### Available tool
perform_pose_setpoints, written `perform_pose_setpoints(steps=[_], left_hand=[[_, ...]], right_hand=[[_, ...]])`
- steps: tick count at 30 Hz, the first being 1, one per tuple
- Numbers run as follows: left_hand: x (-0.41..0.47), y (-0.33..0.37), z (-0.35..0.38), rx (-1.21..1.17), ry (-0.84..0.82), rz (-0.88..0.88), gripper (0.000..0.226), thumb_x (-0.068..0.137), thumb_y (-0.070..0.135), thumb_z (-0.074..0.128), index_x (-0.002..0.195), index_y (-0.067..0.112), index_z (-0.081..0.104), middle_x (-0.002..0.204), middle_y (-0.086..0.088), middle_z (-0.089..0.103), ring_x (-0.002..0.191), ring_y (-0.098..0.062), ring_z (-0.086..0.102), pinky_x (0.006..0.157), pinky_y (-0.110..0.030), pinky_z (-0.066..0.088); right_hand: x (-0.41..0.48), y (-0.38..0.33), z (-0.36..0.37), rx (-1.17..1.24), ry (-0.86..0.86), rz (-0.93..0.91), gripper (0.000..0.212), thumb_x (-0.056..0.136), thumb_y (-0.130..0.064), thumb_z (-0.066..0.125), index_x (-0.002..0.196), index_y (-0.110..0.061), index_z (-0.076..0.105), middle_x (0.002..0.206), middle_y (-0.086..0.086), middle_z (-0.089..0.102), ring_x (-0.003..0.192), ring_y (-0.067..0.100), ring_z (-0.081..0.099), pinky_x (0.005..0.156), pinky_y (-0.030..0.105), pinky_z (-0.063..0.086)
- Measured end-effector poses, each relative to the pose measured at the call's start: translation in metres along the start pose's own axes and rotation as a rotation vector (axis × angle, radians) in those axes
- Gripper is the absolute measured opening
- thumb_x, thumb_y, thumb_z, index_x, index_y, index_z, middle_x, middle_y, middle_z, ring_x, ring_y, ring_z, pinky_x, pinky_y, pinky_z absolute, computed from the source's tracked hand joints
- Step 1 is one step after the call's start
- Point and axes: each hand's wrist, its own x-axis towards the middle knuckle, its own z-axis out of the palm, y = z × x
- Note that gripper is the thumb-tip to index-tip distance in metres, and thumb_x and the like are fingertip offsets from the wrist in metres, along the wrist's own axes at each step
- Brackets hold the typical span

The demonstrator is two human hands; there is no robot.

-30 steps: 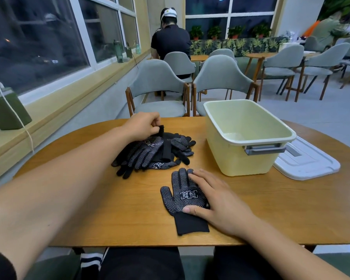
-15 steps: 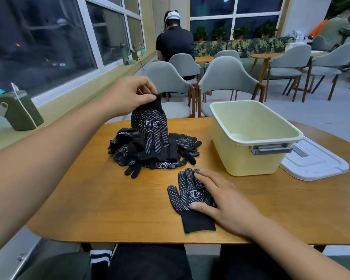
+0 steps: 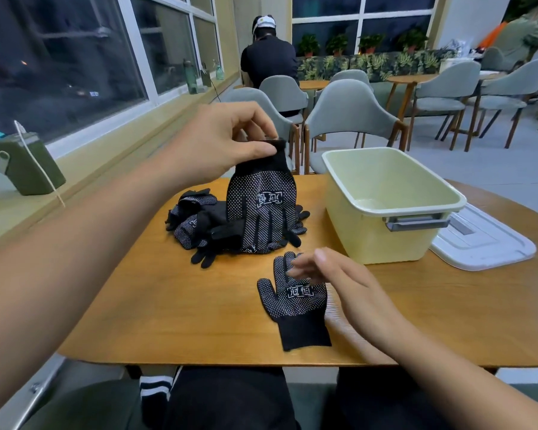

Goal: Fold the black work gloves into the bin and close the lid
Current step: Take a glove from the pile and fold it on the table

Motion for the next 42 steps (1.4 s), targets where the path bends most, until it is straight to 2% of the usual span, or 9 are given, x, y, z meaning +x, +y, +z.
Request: perform_pose_setpoints(steps=[4, 11, 18, 21, 23, 26, 32, 36, 42], left_hand=[[-0.008, 0.012, 0.009, -0.114, -0.078, 0.020, 0.019, 0.094, 0.020, 0.084, 0.111, 0.019, 0.076, 0.098, -0.007, 0.077, 0.084, -0.024, 0.070, 0.079, -0.042, 0.060], [-0.033, 0.024, 0.036, -0.207, -0.159, 0.093, 0.019, 0.092, 0.018, 0.085, 0.109, 0.019, 0.077, 0.101, 0.001, 0.079, 0.089, -0.011, 0.073, 0.078, -0.022, 0.055], [-0.066, 0.024, 0.071, -0.244, -0.246, 0.051, 0.016, 0.091, 0.013, 0.085, 0.106, 0.017, 0.079, 0.092, 0.002, 0.078, 0.083, -0.017, 0.072, 0.076, -0.029, 0.060], [-0.080, 0.017, 0.088, -0.224, -0.268, 0.055, 0.017, 0.090, 0.014, 0.087, 0.104, 0.020, 0.080, 0.085, 0.011, 0.075, 0.074, -0.011, 0.065, 0.070, -0.020, 0.051], [-0.088, 0.013, 0.098, -0.178, -0.270, 0.088, 0.017, 0.090, 0.018, 0.087, 0.104, 0.024, 0.082, 0.088, 0.012, 0.076, 0.076, -0.008, 0.067, 0.072, -0.021, 0.051], [-0.101, 0.010, 0.110, -0.131, -0.292, 0.133, 0.016, 0.092, 0.022, 0.086, 0.107, 0.027, 0.083, 0.098, 0.015, 0.078, 0.092, -0.013, 0.073, 0.082, -0.030, 0.057], [-0.124, 0.002, 0.131, -0.133, -0.298, 0.116, 0.015, 0.094, 0.024, 0.084, 0.109, 0.026, 0.083, 0.100, 0.014, 0.076, 0.093, -0.012, 0.072, 0.082, -0.035, 0.057], [-0.137, -0.001, 0.142, -0.105, -0.295, 0.138, 0.016, 0.097, 0.024, 0.081, 0.113, 0.025, 0.082, 0.107, 0.017, 0.076, 0.103, -0.004, 0.071, 0.090, -0.029, 0.057], [-0.152, 0.000, 0.150, -0.127, -0.303, 0.127, 0.020, 0.097, 0.026, 0.081, 0.117, 0.026, 0.081, 0.108, 0.019, 0.074, 0.096, -0.001, 0.066, 0.086, -0.016, 0.050]], right_hand=[[0.018, -0.019, 0.011, 0.322, -0.143, 0.271, 0.087, 0.103, -0.068, 0.035, 0.126, 0.009, 0.068, 0.121, 0.028, 0.076, 0.112, 0.036, 0.072, 0.093, 0.038, 0.054], [0.041, -0.016, 0.001, 0.606, -0.284, 0.422, 0.110, 0.098, -0.087, 0.021, 0.148, 0.004, 0.054, 0.142, 0.027, 0.067, 0.137, 0.037, 0.063, 0.123, 0.051, 0.041], [0.068, -0.003, -0.008, 0.791, -0.271, 0.475, 0.094, 0.099, -0.085, 0.038, 0.145, -0.008, 0.066, 0.145, 0.027, 0.063, 0.141, 0.043, 0.057, 0.128, 0.056, 0.034], [0.069, -0.001, -0.011, 0.840, -0.265, 0.471, 0.088, 0.102, -0.080, 0.037, 0.116, -0.005, 0.079, 0.113, 0.017, 0.075, 0.110, 0.032, 0.074, 0.123, 0.058, 0.040], [0.070, 0.002, -0.013, 0.843, -0.241, 0.496, 0.087, 0.102, -0.079, 0.037, 0.111, -0.003, 0.080, 0.101, 0.017, 0.076, 0.095, 0.029, 0.075, 0.111, 0.052, 0.051], [0.069, 0.007, -0.014, 0.835, -0.204, 0.549, 0.087, 0.099, -0.081, 0.044, 0.130, -0.005, 0.074, 0.109, 0.017, 0.076, 0.095, 0.030, 0.074, 0.085, 0.041, 0.061], [0.063, 0.013, -0.014, 0.818, -0.156, 0.535, 0.087, 0.103, -0.076, 0.043, 0.141, 0.000, 0.066, 0.135, 0.023, 0.070, 0.114, 0.035, 0.075, 0.095, 0.042, 0.063], [0.066, 0.019, -0.015, 0.758, -0.101, 0.540, 0.088, 0.102, -0.078, 0.043, 0.150, -0.006, 0.060, 0.155, 0.023, 0.058, 0.147, 0.038, 0.054, 0.128, 0.049, 0.036], [0.070, 0.026, -0.013, 0.574, -0.030, 0.472, 0.081, 0.103, -0.075, 0.041, 0.144, -0.010, 0.064, 0.142, 0.017, 0.070, 0.133, 0.031, 0.067, 0.117, 0.045, 0.047]])
